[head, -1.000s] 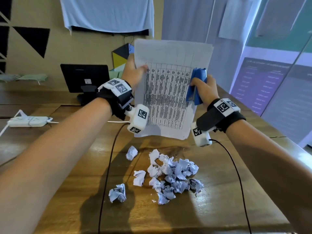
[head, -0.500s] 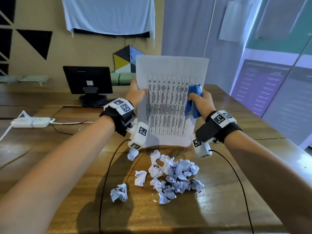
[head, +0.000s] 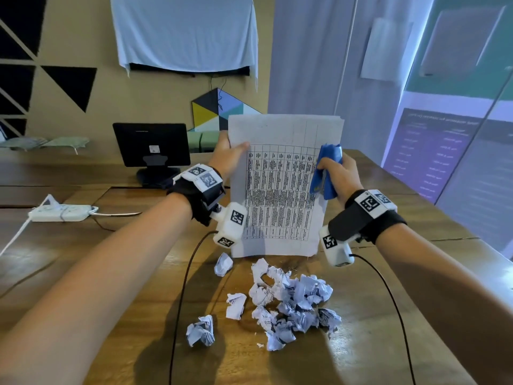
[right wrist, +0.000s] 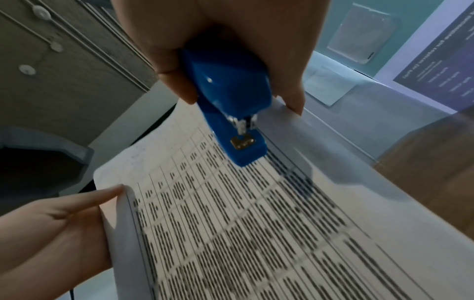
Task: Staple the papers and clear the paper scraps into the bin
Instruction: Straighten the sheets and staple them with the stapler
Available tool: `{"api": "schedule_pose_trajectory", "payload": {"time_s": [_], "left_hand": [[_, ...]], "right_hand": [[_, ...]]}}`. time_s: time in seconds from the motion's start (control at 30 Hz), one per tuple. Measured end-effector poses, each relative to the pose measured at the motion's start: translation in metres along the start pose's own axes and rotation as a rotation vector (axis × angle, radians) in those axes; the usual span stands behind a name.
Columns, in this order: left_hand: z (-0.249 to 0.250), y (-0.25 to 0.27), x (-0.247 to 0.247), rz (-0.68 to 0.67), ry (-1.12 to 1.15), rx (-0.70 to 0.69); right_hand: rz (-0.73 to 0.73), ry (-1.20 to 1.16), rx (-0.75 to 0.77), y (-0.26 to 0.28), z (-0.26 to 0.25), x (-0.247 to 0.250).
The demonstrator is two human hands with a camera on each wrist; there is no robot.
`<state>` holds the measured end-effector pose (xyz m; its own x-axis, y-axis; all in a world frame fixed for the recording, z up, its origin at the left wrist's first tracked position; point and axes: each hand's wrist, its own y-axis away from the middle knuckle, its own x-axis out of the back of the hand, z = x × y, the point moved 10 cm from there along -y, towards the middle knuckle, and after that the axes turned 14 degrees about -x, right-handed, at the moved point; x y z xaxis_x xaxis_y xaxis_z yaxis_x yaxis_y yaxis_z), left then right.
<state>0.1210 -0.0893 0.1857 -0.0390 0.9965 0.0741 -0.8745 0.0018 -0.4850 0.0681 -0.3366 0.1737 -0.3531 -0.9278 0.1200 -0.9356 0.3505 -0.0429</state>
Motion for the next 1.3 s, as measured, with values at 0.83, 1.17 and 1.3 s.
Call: {"api": "schedule_pose_trajectory", "payload": {"time_s": [0.83, 1.17, 1.3], "left_hand": [[0.035, -0.005, 0.006, -0.005, 0.051, -0.131], [0.043, 0.001, 0.006, -0.046, 0.017, -0.181], [0.042, 0.002, 0.007, -0.075, 0.074, -0.178]], "right_hand": [[0.168, -0.555, 0.381, 0.039, -0.128, 0.031], [-0.113, -0.113, 0.579, 0.049, -0.142, -0.087], [-0.071, 0.036, 0.664, 0.048, -0.147, -0.104]]}}
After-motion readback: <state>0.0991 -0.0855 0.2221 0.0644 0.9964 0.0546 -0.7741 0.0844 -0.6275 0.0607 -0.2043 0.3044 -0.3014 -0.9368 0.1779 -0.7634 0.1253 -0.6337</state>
